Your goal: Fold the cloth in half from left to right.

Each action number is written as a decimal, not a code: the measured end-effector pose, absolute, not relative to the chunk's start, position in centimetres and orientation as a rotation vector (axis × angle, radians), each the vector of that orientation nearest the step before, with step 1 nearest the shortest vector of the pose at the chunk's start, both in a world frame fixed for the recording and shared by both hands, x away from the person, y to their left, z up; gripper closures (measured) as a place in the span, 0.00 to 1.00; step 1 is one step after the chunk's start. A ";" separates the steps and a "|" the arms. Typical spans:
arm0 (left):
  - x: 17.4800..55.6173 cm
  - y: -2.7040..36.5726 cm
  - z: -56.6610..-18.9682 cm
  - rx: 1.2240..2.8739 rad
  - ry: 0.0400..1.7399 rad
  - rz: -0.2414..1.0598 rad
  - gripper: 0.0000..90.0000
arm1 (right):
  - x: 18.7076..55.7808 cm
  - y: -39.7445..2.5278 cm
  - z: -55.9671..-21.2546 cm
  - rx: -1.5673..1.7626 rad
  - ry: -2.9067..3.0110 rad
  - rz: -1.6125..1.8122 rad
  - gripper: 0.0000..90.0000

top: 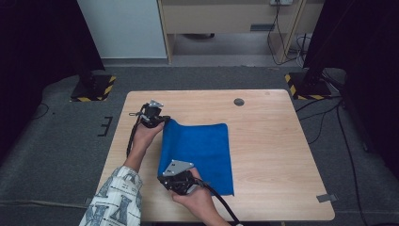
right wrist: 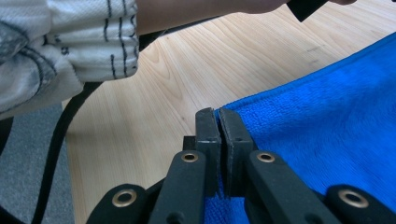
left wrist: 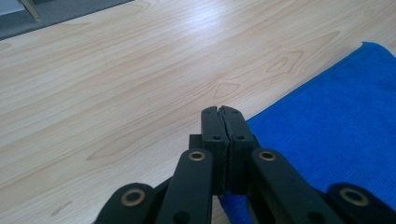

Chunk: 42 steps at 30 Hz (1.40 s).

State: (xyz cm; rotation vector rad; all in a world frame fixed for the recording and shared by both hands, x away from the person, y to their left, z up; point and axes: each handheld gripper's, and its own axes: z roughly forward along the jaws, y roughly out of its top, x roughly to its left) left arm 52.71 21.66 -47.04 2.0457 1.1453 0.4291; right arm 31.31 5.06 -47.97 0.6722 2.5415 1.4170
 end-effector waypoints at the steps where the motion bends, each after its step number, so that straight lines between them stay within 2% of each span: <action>1: 52.8 21.2 -47.2 2.046 1.148 0.420 0.99 | 31.3 4.3 -48.0 0.685 2.530 1.419 0.97; 30: 53.8 8.8 -48.1 2.117 1.077 0.341 0.99 | 30.6 -6.0 -48.6 0.821 2.516 1.331 0.97; 42: 54.1 7.0 -48.4 2.135 1.082 0.350 0.99 | 30.7 -8.6 -49.0 0.868 2.494 1.330 0.97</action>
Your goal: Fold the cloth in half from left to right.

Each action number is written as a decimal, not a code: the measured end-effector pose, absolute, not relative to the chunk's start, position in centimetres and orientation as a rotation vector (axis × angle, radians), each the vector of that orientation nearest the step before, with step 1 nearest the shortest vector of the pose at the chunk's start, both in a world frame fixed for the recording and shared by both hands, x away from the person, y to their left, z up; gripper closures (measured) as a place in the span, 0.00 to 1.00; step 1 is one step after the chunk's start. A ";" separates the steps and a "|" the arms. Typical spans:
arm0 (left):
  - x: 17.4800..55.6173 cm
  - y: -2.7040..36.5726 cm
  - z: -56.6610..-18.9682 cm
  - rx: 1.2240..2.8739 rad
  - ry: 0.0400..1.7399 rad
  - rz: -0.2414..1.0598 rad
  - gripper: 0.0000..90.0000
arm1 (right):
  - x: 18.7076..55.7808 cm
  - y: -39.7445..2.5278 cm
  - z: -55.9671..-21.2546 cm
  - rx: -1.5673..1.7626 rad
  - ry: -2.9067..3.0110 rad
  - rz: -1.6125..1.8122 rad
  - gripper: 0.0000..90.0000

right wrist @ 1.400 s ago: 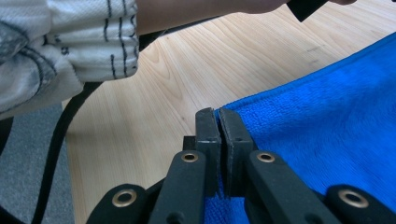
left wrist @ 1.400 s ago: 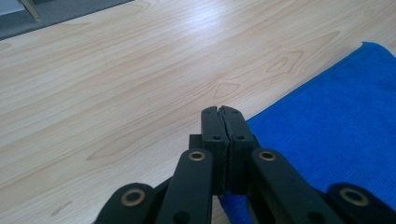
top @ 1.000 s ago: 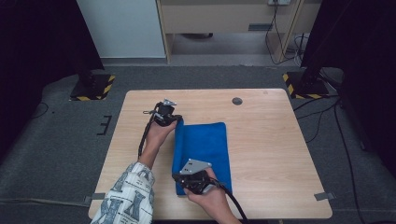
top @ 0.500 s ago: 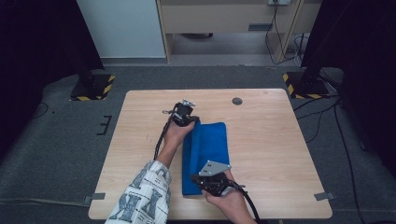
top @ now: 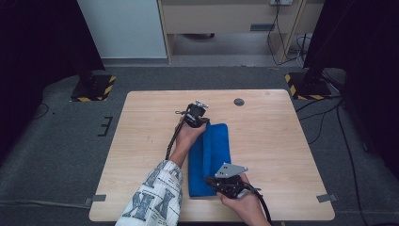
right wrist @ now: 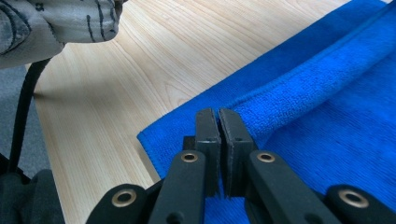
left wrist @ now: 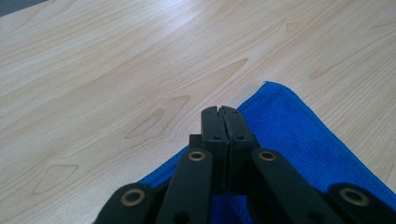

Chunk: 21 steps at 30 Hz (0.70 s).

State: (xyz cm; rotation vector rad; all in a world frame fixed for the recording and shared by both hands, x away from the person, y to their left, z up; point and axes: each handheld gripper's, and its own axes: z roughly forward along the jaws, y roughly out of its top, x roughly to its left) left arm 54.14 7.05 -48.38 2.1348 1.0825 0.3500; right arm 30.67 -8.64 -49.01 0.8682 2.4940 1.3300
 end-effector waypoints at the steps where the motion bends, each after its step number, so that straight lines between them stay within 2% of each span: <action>1: 54.2 7.0 -48.4 2.129 1.089 0.346 0.99 | 30.7 -8.8 -48.9 0.868 2.495 1.329 0.97; 21: 54.3 4.6 -49.1 2.099 1.083 0.335 0.99 | 30.6 -11.2 -49.3 0.911 2.489 1.300 0.97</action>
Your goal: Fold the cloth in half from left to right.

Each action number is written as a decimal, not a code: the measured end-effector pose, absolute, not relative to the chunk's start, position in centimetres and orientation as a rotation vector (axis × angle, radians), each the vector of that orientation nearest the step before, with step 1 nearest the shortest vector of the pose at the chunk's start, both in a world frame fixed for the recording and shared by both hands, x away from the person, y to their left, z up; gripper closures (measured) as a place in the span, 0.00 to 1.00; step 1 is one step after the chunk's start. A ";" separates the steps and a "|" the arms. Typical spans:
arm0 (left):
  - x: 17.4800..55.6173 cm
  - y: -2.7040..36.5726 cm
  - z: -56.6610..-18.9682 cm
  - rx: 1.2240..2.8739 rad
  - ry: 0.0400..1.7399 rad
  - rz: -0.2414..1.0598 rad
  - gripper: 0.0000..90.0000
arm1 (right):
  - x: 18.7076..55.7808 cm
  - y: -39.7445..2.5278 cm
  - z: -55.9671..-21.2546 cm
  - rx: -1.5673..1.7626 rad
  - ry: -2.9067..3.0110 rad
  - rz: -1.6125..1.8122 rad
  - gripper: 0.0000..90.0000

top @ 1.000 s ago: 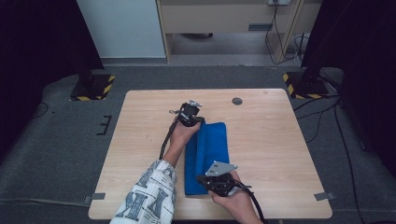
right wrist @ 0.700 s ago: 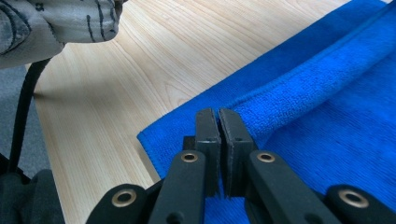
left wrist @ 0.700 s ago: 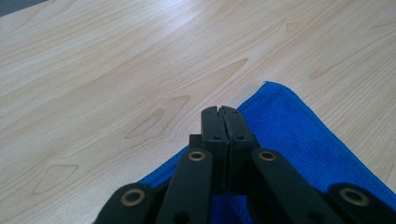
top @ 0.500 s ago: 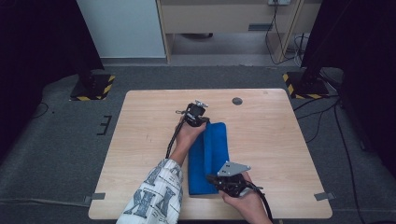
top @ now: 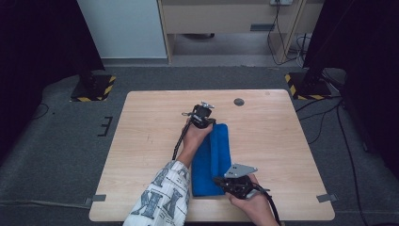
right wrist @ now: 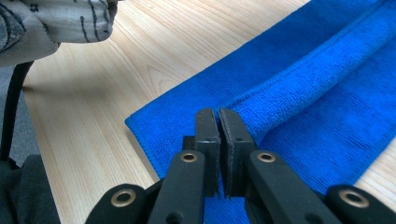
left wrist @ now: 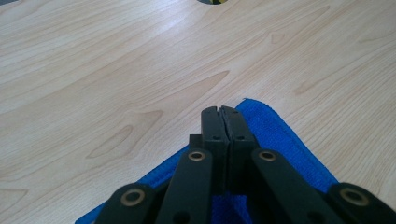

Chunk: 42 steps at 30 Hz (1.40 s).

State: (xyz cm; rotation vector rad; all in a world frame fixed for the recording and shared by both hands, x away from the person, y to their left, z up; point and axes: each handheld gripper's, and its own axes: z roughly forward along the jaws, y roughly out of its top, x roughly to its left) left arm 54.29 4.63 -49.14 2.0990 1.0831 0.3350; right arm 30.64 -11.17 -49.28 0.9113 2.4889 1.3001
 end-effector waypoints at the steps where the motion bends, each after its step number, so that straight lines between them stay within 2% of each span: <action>1: 54.3 4.6 -49.2 2.107 1.082 0.340 0.99 | 30.6 -11.3 -49.4 0.915 2.488 1.297 0.97; 18: 54.4 3.3 -50.1 2.121 1.087 0.330 0.98 | 30.7 -12.8 -50.2 0.974 2.502 1.273 0.95; 23: 54.5 3.3 -50.1 2.118 1.078 0.337 0.98 | 30.8 -12.9 -50.2 0.989 2.511 1.267 0.91; 34: 54.5 3.1 -50.0 2.093 1.078 0.351 0.98 | 30.8 -13.2 -50.3 0.993 2.520 1.242 0.92; 36: 54.5 3.2 -50.0 2.084 1.075 0.355 0.97 | 30.9 -13.3 -50.3 0.994 2.524 1.240 0.90; 38: 54.5 3.2 -50.0 2.082 1.069 0.365 0.90 | 31.0 -13.5 -50.3 1.014 2.529 1.224 0.80; 39: 54.6 3.2 -50.0 2.080 1.072 0.376 0.90 | 31.0 -13.5 -50.3 1.014 2.529 1.224 0.80; 42: 54.6 3.3 -49.9 2.049 1.082 0.378 0.75 | 31.2 -13.8 -50.4 1.057 2.518 1.198 0.65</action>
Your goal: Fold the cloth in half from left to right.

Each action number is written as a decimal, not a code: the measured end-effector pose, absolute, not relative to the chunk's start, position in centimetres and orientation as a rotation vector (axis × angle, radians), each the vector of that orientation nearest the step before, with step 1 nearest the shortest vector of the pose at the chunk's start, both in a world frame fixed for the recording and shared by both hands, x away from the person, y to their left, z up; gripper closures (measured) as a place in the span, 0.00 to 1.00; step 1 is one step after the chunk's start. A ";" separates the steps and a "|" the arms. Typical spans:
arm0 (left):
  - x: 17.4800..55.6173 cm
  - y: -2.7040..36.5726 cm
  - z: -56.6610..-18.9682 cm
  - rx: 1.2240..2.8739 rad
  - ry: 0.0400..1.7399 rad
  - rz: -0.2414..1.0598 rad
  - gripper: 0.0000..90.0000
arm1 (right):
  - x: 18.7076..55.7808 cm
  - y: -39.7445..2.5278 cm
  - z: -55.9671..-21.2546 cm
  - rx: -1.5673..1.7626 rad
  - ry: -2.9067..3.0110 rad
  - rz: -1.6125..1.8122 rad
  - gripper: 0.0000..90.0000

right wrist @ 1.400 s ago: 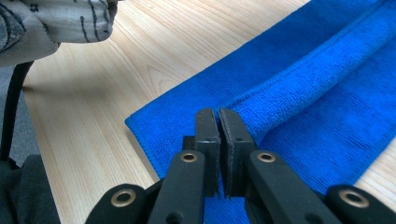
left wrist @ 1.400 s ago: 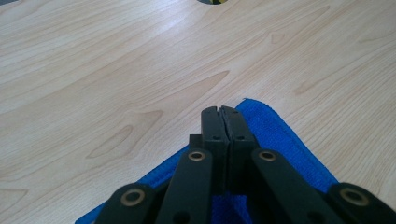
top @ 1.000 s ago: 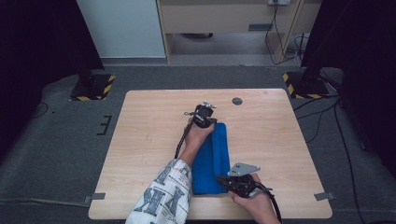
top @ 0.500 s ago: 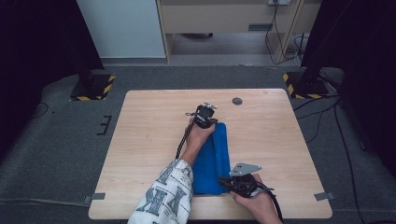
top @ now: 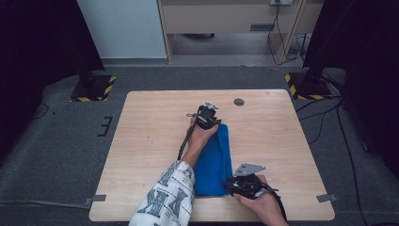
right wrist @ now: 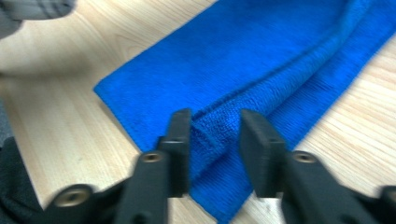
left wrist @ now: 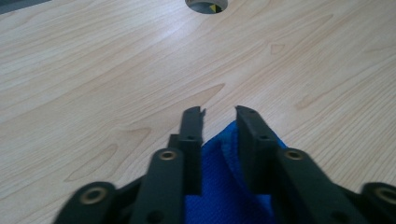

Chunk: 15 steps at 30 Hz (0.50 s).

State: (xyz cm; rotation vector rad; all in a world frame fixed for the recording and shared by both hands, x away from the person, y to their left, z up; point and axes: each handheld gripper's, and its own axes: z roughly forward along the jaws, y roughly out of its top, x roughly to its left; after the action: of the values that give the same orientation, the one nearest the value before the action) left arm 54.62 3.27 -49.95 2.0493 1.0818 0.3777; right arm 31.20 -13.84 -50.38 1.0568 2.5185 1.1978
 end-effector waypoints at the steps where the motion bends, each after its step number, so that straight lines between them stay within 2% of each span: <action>1: 54.6 3.3 -49.9 2.046 1.079 0.386 0.70 | 31.3 -14.0 -50.4 1.076 2.515 1.184 0.60; 3: 54.5 3.3 -49.7 2.038 1.067 0.397 0.59 | 31.6 -14.3 -50.4 1.111 2.516 1.171 0.50; 4: 54.5 3.4 -49.6 2.033 1.062 0.402 0.59 | 31.6 -14.3 -50.4 1.111 2.516 1.171 0.50; 7: 54.4 3.6 -49.2 2.020 1.059 0.397 0.48 | 31.8 -14.7 -50.4 1.139 2.512 1.160 0.43; 15: 54.1 4.7 -48.4 2.005 1.021 0.366 0.32 | 32.4 -15.2 -50.6 1.138 2.494 1.139 0.27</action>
State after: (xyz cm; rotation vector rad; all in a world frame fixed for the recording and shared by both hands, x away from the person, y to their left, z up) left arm 54.13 4.71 -48.39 2.0053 1.0206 0.3659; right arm 32.43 -15.24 -50.60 1.1378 2.4937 1.1387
